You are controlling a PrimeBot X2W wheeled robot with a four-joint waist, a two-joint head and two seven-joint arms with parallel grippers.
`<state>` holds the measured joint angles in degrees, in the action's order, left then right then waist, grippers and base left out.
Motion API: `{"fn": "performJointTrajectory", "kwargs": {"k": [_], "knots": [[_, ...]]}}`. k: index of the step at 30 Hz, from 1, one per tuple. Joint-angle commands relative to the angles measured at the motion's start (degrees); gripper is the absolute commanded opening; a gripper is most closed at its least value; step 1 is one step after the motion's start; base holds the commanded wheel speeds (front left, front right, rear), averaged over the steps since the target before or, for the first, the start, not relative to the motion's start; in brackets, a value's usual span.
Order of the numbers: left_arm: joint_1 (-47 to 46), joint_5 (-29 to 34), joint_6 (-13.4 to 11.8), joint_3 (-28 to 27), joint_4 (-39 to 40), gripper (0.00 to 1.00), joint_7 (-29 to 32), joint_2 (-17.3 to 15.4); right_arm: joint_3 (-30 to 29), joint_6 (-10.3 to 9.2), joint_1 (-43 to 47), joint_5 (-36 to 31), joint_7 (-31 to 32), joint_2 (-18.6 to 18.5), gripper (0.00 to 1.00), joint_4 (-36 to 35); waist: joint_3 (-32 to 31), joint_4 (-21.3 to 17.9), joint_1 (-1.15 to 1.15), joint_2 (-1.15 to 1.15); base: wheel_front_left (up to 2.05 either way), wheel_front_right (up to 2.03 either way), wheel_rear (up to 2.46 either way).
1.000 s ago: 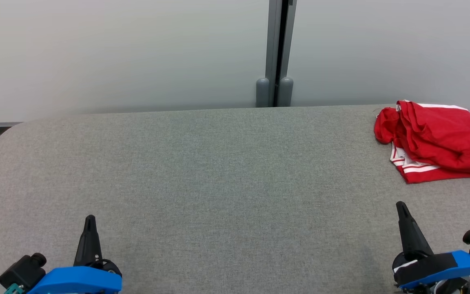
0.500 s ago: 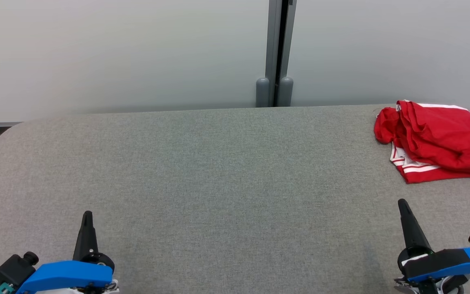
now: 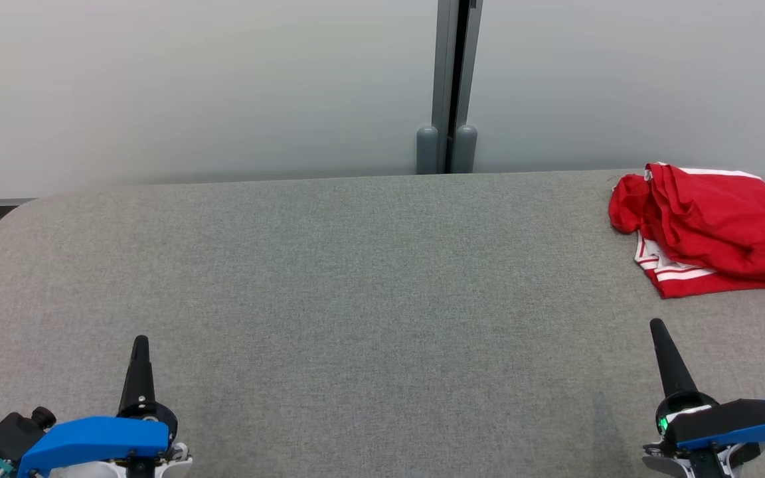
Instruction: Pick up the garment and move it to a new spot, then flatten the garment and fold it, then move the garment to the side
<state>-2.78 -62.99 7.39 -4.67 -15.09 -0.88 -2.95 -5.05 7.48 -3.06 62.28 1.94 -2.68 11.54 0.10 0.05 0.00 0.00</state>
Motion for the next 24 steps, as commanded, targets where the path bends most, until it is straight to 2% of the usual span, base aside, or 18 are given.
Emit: {"fn": "performJointTrajectory", "kwargs": {"k": [1,24], "knots": [[-1.53,-1.46,0.1,-0.24,0.61,0.0,0.33,-0.03,-0.25,0.02,-1.23,1.54,0.25,-0.25,0.0,-0.29,0.0,0.0,0.0,0.0,0.0,0.0,0.0],[-2.57,-13.37,0.13,-1.08,0.87,0.0,3.46,0.02,-0.81,0.02,-2.2,13.81,2.18,-0.29,0.0,0.93,0.03,-0.02,0.0,0.0,0.0,0.0,0.0]]}}
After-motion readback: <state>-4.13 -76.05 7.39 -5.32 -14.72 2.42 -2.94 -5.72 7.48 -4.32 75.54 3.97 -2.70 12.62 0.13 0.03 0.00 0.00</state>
